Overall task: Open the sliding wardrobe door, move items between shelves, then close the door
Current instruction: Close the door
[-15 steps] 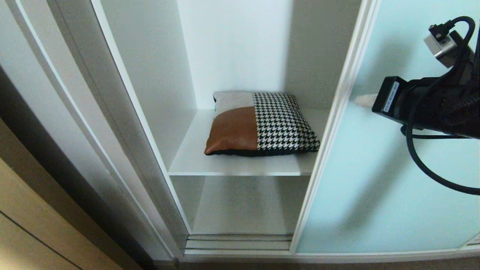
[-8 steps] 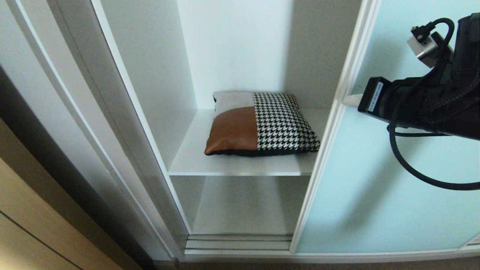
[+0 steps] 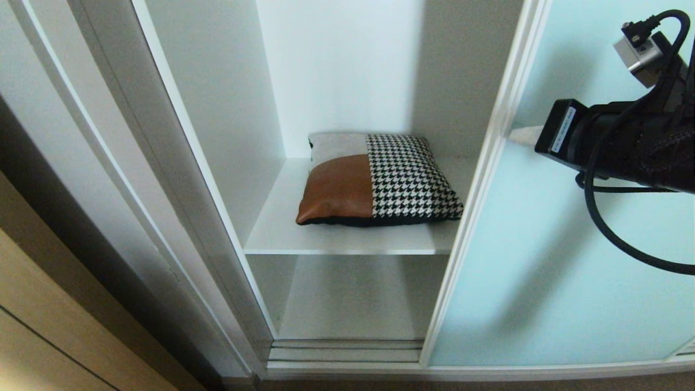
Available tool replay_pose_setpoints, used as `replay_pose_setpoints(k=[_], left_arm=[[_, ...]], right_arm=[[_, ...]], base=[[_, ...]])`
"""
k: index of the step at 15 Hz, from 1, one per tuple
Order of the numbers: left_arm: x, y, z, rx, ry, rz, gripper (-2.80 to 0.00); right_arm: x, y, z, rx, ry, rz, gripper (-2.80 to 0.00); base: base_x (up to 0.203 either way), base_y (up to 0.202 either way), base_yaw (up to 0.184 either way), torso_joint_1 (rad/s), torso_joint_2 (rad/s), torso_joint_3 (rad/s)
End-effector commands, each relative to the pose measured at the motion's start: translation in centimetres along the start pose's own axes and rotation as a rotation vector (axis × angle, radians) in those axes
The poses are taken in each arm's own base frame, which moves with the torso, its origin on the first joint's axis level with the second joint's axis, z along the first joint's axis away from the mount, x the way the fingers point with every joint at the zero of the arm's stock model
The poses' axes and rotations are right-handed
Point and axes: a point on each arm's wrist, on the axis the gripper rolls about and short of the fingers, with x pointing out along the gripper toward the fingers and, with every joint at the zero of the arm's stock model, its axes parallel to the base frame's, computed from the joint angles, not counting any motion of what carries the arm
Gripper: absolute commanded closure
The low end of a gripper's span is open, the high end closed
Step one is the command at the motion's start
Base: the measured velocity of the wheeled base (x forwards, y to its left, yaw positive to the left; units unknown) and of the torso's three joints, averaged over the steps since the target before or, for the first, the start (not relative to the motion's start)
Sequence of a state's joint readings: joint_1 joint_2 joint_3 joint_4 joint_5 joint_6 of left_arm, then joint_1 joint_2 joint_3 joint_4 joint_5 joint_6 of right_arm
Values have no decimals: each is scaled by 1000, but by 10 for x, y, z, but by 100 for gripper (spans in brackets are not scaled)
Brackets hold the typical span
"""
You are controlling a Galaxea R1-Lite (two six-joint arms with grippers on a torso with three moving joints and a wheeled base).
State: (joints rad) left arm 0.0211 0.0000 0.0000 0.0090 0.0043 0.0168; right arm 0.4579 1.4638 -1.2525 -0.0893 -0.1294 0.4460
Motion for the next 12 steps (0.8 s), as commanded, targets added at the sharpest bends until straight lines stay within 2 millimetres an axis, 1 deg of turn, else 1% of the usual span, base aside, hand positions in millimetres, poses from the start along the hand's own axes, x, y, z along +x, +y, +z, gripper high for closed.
replay_pose_setpoints(k=[1,4,7,12], left_arm=[[0,0,0,0,3,1,0],[0,0,0,0,3,1,0],[0,0,0,0,3,1,0],[0,0,0,0,3,1,0]], right_arm=[[-1,-2,2,4,-7,-7,0],[5,-6,2,4,-5,-25,0],[18,-11,-3,10,8,-49,0],[21,-9,-6,16,20,-37,0]], base=[[0,0,0,0,0,0],[0,0,0,0,0,0],[0,0,0,0,0,0],[0,0,0,0,0,0]])
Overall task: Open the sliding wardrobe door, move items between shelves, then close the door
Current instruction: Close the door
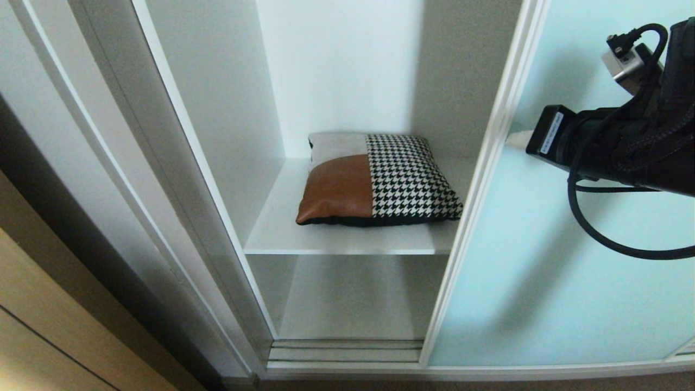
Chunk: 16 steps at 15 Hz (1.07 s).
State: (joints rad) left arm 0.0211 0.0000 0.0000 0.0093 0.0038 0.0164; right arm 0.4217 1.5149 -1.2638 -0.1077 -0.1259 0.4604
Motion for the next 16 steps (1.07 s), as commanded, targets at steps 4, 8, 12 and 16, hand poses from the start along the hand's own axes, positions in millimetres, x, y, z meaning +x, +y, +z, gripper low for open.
replay_pose_setpoints(k=[4,8,12,16], left_arm=[[0,0,0,0,3,1,0],[0,0,0,0,3,1,0],[0,0,0,0,3,1,0],[0,0,0,0,3,1,0]], right_arm=[[9,12,-13,-17,45,31,0],[20,28,-20,-22,63,75,0],[23,56,-37,-44,110,152,0],[35,89,-66,-95,178,222,0]], base=[[0,0,0,0,0,0],[0,0,0,0,0,0],[0,0,0,0,0,0],[0,0,0,0,0,0]])
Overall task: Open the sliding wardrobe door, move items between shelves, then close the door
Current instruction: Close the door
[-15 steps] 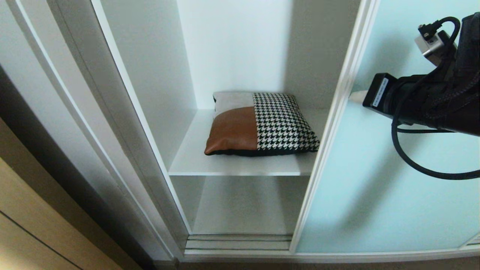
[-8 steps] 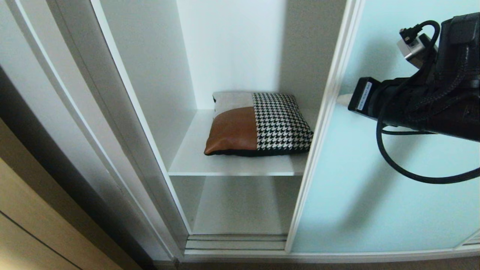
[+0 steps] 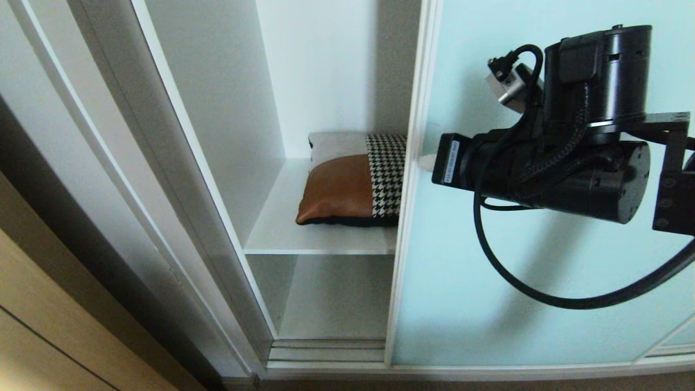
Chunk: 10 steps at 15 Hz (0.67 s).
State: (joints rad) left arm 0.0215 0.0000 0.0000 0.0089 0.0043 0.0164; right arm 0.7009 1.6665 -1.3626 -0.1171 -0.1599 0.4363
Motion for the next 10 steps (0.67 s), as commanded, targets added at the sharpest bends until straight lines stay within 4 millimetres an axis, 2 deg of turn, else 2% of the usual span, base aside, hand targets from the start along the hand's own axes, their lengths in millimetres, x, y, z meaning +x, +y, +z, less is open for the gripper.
replay_pose_setpoints(k=[1,2,4,7,10], left_arm=[[0,0,0,1,3,0,0],[0,0,0,1,3,0,0],[0,0,0,1,3,0,0],[0,0,0,1,3,0,0],[0,0,0,1,3,0,0]], right_arm=[[16,17,-20,-30,58,38,0],[16,22,-24,-38,69,50,0],[0,27,-18,-34,49,77,0],[-49,30,1,-22,-19,132,0],[-97,23,19,-6,-82,151,0]], base=[[0,0,0,0,0,0],[0,0,0,0,0,0],[0,0,0,0,0,0],[0,0,0,0,0,0],[0,0,0,0,0,0]])
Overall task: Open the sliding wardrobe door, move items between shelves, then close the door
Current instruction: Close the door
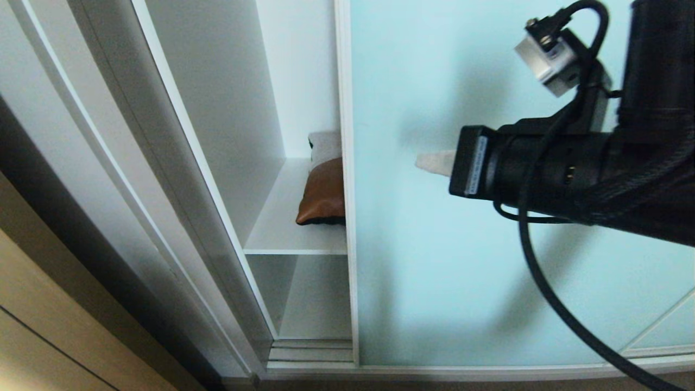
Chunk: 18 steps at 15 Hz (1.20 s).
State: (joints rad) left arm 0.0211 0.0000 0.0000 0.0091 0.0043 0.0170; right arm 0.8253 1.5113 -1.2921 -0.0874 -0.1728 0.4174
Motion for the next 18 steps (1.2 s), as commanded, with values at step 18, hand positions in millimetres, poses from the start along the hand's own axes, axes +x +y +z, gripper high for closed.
replay_pose_setpoints(k=[18], left_arm=[[0,0,0,0,3,1,0]], right_arm=[[-222,-135,68,98,-844,-1306,0]], base=[[0,0,0,0,0,0]])
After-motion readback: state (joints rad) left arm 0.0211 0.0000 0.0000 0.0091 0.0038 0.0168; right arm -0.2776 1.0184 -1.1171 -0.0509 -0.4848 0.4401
